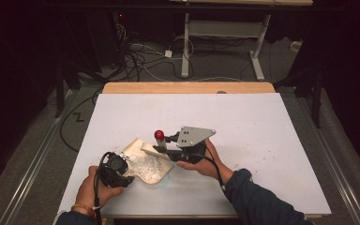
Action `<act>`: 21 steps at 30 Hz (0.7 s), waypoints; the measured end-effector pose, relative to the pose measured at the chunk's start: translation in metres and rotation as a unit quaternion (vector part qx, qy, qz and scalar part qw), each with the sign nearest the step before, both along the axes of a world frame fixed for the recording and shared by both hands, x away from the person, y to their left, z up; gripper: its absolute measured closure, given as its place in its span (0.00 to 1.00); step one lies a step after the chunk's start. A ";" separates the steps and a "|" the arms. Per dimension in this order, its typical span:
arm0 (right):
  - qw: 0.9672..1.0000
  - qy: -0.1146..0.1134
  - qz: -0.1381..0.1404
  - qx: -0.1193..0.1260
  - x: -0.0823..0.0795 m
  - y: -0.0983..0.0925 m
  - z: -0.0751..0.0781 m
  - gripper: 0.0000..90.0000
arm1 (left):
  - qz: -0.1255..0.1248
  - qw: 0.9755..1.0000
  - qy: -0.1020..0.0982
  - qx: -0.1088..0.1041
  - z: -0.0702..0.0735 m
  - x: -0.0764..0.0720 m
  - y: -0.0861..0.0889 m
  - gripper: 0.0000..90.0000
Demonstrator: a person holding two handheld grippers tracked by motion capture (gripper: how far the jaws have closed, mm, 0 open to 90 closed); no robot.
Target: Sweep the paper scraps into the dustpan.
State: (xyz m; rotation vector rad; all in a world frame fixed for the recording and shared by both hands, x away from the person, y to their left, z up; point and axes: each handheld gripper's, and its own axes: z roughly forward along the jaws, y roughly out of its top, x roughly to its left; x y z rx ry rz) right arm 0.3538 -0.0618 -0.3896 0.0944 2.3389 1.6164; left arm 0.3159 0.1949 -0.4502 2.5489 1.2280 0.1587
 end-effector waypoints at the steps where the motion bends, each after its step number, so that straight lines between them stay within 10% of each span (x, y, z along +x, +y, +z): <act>1: 1.000 0.007 0.009 0.005 -0.004 -0.001 0.001 0.78 | -0.002 1.000 0.000 0.003 0.000 0.000 0.000 0.70; 10: 1.000 -0.020 -0.010 0.016 -0.029 -0.015 0.016 0.78 | -0.013 1.000 0.002 0.007 0.000 -0.006 -0.001 0.70; 21: 0.995 0.011 -0.079 0.062 -0.018 -0.058 0.030 0.78 | -0.006 1.000 0.001 -0.001 -0.001 -0.005 0.001 0.70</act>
